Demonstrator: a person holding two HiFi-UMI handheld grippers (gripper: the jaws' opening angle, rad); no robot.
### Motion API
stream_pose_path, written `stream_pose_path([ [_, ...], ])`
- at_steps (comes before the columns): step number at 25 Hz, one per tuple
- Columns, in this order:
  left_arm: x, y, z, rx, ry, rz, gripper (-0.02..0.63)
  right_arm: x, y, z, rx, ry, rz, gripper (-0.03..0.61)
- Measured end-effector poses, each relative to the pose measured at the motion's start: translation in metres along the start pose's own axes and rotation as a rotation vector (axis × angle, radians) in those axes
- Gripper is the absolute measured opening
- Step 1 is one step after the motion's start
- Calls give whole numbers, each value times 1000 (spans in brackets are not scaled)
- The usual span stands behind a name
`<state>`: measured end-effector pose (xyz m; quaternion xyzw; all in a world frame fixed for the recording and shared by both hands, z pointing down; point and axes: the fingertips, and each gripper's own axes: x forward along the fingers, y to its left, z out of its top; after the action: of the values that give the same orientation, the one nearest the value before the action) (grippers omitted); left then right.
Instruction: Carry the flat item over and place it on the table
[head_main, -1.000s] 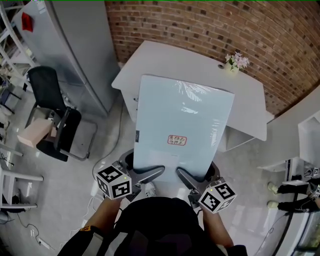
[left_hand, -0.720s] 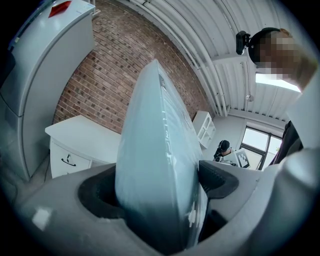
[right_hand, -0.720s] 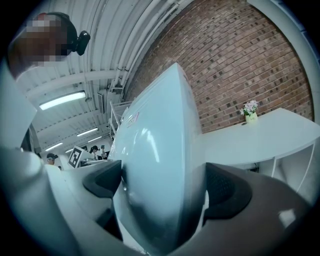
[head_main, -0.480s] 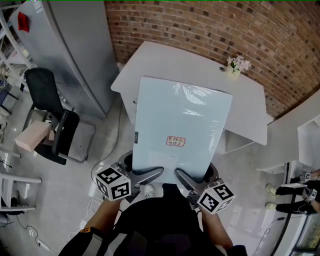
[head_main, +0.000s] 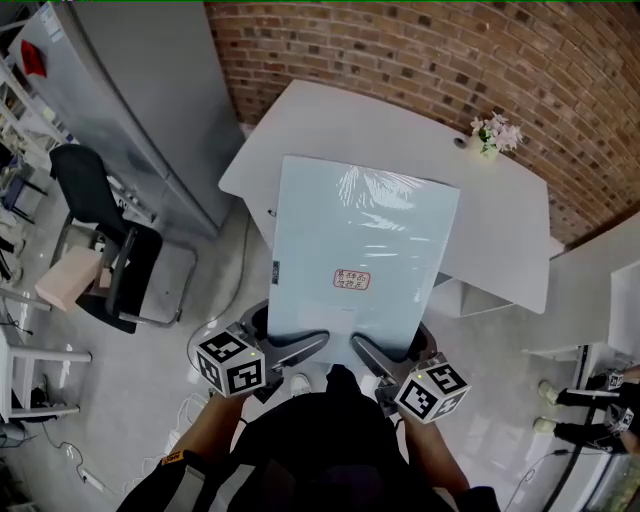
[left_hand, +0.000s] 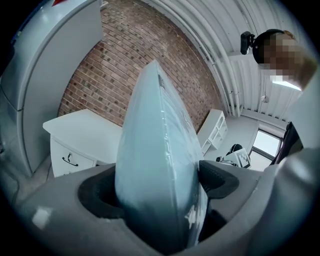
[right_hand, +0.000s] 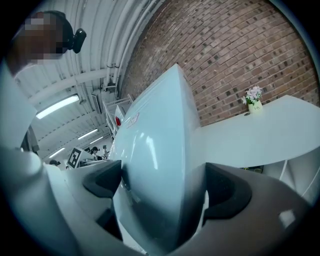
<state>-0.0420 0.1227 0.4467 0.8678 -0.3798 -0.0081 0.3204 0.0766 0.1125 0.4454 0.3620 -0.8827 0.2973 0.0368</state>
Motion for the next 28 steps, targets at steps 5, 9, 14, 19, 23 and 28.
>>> stream_pose_path([
  [5, 44, 16, 15, -9, 9, 14, 485, 18, -42, 22, 3, 19, 0, 509],
  [9, 77, 27, 28, 2, 26, 30, 486, 33, -72, 36, 27, 24, 6, 511],
  [14, 105, 40, 47, 21, 38, 67, 489, 53, -99, 54, 70, 26, 35, 512],
  [19, 127, 53, 58, 36, 55, 84, 494, 68, -120, 65, 92, 22, 41, 514],
  [23, 149, 60, 66, 48, 76, 73, 497, 74, -139, 71, 128, 21, 16, 514],
  [28, 166, 83, 78, 39, 80, 58, 502, 97, -154, 83, 126, 27, -6, 514],
])
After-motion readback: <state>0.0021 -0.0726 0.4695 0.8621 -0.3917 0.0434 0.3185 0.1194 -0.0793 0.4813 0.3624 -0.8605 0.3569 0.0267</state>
